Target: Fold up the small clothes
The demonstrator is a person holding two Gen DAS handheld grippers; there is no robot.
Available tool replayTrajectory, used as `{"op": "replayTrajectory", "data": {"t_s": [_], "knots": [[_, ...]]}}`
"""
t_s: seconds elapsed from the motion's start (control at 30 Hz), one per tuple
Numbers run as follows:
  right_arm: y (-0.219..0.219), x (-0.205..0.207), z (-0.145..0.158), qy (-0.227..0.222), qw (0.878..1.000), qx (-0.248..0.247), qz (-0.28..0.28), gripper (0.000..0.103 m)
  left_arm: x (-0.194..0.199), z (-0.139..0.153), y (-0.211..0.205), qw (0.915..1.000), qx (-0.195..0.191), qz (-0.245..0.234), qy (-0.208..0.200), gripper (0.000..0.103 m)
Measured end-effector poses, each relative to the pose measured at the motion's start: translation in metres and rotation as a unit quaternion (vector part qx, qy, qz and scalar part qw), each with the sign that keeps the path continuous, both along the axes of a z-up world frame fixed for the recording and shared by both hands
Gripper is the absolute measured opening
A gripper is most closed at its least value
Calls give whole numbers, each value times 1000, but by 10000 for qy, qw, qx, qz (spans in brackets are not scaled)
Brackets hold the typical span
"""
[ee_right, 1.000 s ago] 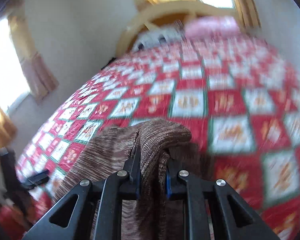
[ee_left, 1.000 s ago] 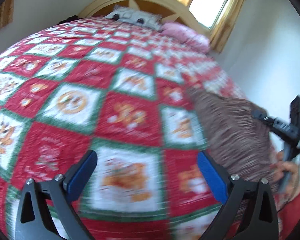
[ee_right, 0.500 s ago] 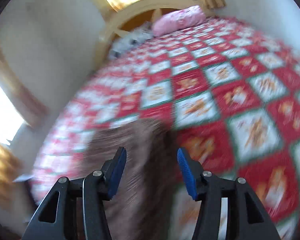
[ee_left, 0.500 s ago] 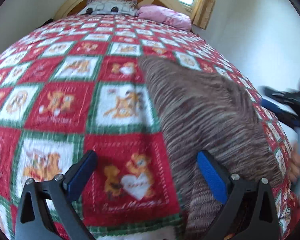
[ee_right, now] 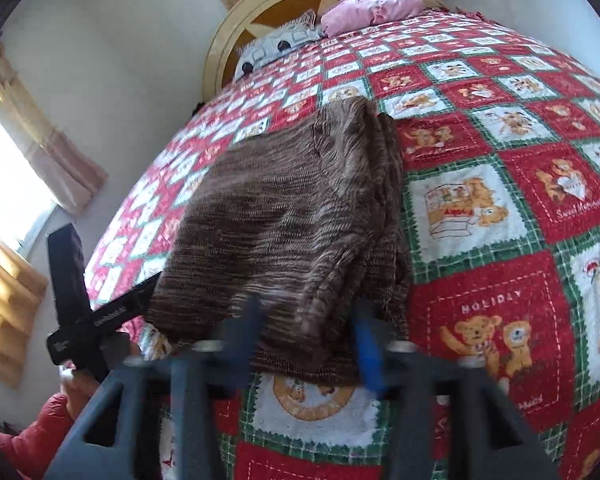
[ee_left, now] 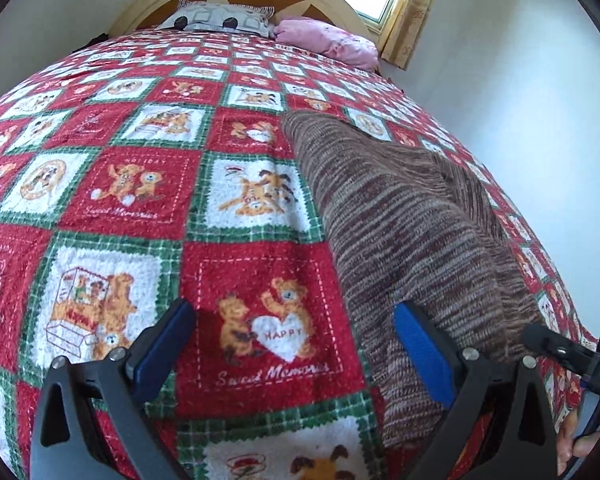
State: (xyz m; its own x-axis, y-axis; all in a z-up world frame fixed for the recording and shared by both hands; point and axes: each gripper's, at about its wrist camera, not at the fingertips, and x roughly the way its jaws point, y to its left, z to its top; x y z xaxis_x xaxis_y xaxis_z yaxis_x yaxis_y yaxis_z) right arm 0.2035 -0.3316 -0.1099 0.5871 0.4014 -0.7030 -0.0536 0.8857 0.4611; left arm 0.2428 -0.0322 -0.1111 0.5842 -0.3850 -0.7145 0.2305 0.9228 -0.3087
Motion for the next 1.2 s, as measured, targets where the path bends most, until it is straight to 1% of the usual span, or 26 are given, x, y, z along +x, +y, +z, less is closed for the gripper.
{"op": "replayTrajectory", "data": {"t_s": [0.03, 0.07, 0.13, 0.2, 0.3, 0.37, 0.4, 0.43, 0.47, 0.5, 0.53, 0.57, 0.63, 0.67, 0.7, 0.73, 0.77, 0.8, 0.87, 0.9, 0.93, 0.97, 1.0, 1.03, 1.07, 1.2], "knots": [[3, 0, 0, 63, 9999, -64, 61, 7, 0, 0, 2, 10000, -62, -2, 4, 102], [4, -2, 2, 57, 9998, -142, 117, 7, 0, -1, 3, 9999, -123, -9, 16, 103], [5, -7, 13, -87, 9981, -591, 179, 7, 2, -1, 4, 9998, -201, -11, 16, 103], [-6, -13, 18, -109, 9961, -879, 41, 7, 3, -1, 5, 9997, -245, -15, 22, 103], [-22, -11, 2, 176, 9968, -784, -2, 7, 4, -1, 2, 9998, -174, -24, 31, 103], [-26, -13, -3, 92, 9972, -738, 7, 7, 4, -1, -1, 9999, -78, -49, 40, 103], [-28, -13, -1, 78, 9977, -674, 16, 11, 3, 0, -2, 9999, 11, -87, 52, 103], [-31, -14, 1, 122, 9976, -680, -25, 20, 3, 0, -3, 9999, 83, -123, 60, 103], [-34, -16, 5, 177, 9967, -776, -160, 27, 2, 1, -3, 9996, 190, -178, 64, 103], [-37, -19, 13, 169, 9934, -1029, -475, 35, -1, 2, -2, 9993, 291, -220, 59, 103], [-37, -24, 26, -22, 9880, -1339, -769, 35, -4, 3, 0, 9989, 390, -240, 48, 103], [-31, -31, 44, -456, 9845, -1510, -762, 35, -9, 5, 5, 9987, 474, -207, 35, 103], [-11, -34, 67, -1029, 9816, -1553, -405, 35, -16, 7, 15, 9989, 448, -101, 48, 103], [2, -31, 74, -1200, 9812, -1496, -191, 35, -19, 8, 22, 9993, 356, -15, 64, 103], [22, -23, 79, -1354, 9821, -1303, 157, 31, -21, 9, 30, 9996, 242, 115, 91, 103], [34, -15, 79, -1379, 9827, -1179, 370, 15, -22, 9, 37, 9995, 142, 258, 130, 103], [50, -4, 77, -1350, 9832, -1090, 571, 9, -23, 11, 43, 9991, 49, 378, 175, 103], [70, 14, 72, -1335, 9824, -1051, 778, 8, -23, 14, 49, 9988, -58, 448, 194, 103], [93, 34, 58, -1280, 9817, -1038, 956, 8, -22, 21, 55, 9987, -96, 483, 139, 103], [106, 50, 44, -1083, 9829, -995, 1110, 8, -23, 25, 57, 9987, -37, 502, 74, 103], [115, 70, 18, -544, 9871, -689, 1339, 8, -24, 30, 60, 9986, 53, 532, -14, 103], [122, 80, -7, 22, 9889, -304, 1451, 8, -26, 34, 62, 9983, 153, 559, -105, 103], [122, 93, -36, 502, 9872, 415, 1457, 1, -27, 37, 65, 9980, 224, 569, -181, 103], [117, 90, -38, 378, 9873, 709, 1367, 0, -28, 39, 67, 9978, 251, 573, -216, 103], [114, 88, -36, 366, 9875, 733, 1345, 0, -28, 40, 70, 9977, 268, 580, -232, 103], [97, 56, 5, -548, 9900, 548, 1178, 1, -25, 39, 74, 9977, 195, 592, -267, 103]]}}
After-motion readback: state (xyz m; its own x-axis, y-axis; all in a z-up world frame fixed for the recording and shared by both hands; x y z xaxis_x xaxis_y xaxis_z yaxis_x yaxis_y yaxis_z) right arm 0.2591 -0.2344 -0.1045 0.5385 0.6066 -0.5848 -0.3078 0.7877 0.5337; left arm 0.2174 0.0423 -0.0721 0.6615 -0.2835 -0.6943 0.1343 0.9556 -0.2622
